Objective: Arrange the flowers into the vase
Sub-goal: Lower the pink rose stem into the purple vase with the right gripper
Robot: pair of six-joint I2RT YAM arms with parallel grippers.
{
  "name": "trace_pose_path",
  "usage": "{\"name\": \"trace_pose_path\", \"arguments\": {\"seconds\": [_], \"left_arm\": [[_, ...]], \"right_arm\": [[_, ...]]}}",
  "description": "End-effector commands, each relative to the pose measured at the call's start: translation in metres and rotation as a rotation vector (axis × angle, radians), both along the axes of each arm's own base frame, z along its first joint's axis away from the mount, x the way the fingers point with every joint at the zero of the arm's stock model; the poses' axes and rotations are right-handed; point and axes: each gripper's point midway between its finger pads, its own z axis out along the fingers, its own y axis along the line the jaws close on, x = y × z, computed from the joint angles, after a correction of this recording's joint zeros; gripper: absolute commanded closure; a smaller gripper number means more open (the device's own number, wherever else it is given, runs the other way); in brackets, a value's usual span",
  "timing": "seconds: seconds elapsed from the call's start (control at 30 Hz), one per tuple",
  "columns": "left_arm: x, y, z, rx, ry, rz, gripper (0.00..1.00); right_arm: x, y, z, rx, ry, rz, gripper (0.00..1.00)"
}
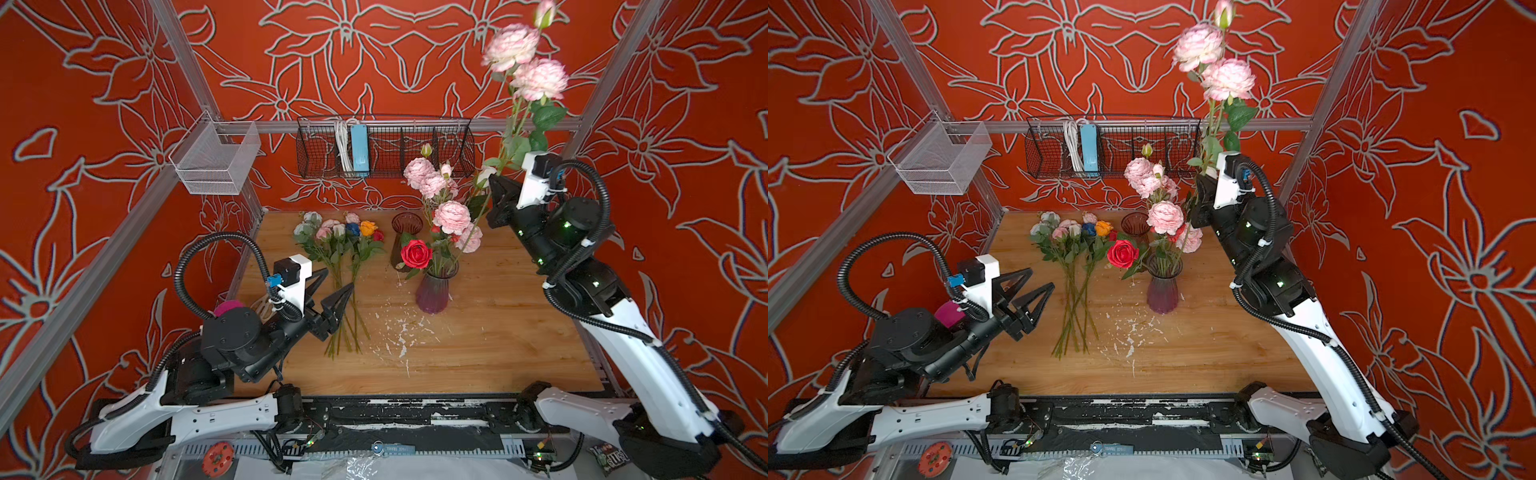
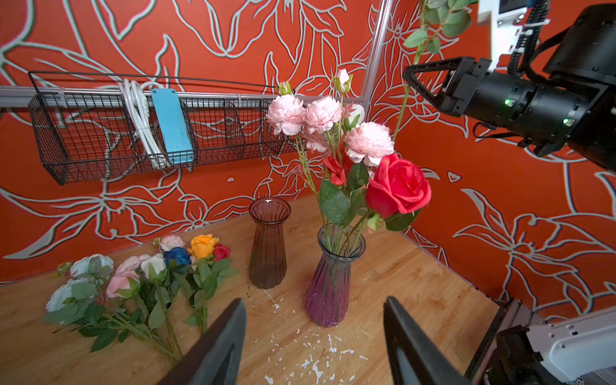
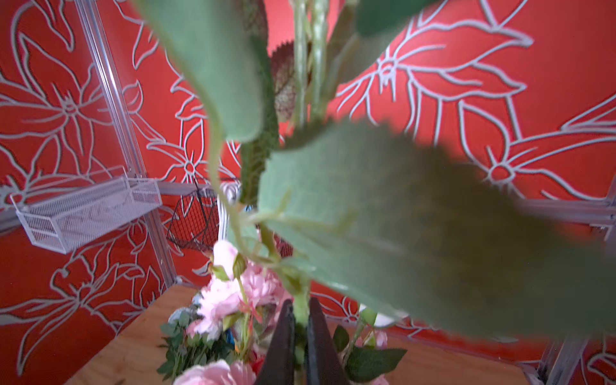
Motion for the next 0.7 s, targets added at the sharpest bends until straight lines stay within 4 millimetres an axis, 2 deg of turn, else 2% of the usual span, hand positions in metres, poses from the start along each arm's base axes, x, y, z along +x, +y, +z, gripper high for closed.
{"name": "trace_pose_path", "arguments": {"seconds": [0.0,0.03,0.1,0.2,0.3,0.47,0.6,0.67], "left_arm": [[0.006,-0.008,-0.003,-0.014,0.013,0.023,0.34],[0.007,-0.010,-0.005,-0.007,0.012,0.024,0.34],[0.010,-0.016,-0.006,0.010,0.009,0.027,0.33],[0.013,-0.022,-0.007,0.029,0.002,0.029,0.29],[0.017,-0.029,-0.012,0.035,0.006,0.034,0.26],[0.025,-0.046,-0.034,0.034,0.051,0.037,0.26],[0.032,-0.041,-0.042,-0.017,0.075,0.071,0.26],[0.038,-0.033,-0.047,-0.060,0.093,0.115,0.26]], "right_arm": [[-0.002,0.003,-0.018,0.008,0.017,0.024,0.99],[-0.002,0.002,-0.026,0.011,0.033,0.017,0.98],[-0.003,0.002,-0.040,0.018,0.062,0.024,0.90],[-0.005,0.014,-0.061,-0.020,0.146,0.086,0.72],[-0.003,0.010,-0.078,-0.029,0.249,0.057,0.56],[-0.017,0.017,-0.094,-0.035,0.329,0.128,0.55],[-0.030,0.016,-0.090,-0.014,0.327,0.159,0.51],[-0.037,0.015,-0.085,-0.005,0.323,0.171,0.51]]}}
